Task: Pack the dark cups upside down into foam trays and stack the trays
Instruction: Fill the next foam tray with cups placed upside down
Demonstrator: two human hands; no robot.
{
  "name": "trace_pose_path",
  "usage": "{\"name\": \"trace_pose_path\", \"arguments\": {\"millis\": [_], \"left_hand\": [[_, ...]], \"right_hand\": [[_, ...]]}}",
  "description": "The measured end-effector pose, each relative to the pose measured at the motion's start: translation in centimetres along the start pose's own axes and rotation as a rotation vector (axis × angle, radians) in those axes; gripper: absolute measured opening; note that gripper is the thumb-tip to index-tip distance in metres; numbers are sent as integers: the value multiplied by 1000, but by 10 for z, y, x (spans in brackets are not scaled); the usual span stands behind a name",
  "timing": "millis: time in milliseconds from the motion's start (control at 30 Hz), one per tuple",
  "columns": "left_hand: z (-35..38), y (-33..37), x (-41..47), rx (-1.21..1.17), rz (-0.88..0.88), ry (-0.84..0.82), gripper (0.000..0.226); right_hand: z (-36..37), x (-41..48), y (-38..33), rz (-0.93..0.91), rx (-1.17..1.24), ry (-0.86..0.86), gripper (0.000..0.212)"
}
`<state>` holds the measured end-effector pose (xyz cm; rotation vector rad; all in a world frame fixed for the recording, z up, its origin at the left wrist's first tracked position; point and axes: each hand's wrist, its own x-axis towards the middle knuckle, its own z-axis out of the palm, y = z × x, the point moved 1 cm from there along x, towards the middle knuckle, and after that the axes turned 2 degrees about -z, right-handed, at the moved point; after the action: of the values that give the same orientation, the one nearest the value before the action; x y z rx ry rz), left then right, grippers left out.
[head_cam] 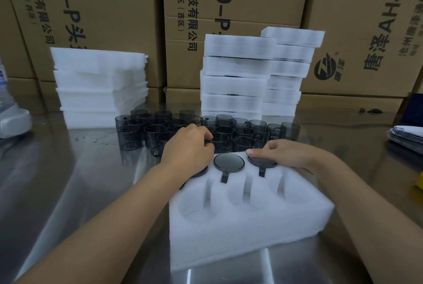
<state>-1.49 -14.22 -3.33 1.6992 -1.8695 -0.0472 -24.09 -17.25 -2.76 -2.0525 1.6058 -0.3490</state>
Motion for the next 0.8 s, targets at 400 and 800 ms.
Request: {"name": "trace_pose_path", "arguments": {"millis": [400, 800], "left_hand": [[-1, 2, -1, 5, 17, -27, 25], [0, 1, 0, -1, 24, -27, 25]], "right_hand": [[5, 4, -5, -121, 112, 302, 53], [14, 6, -15, -11, -151, 159, 36]]}}
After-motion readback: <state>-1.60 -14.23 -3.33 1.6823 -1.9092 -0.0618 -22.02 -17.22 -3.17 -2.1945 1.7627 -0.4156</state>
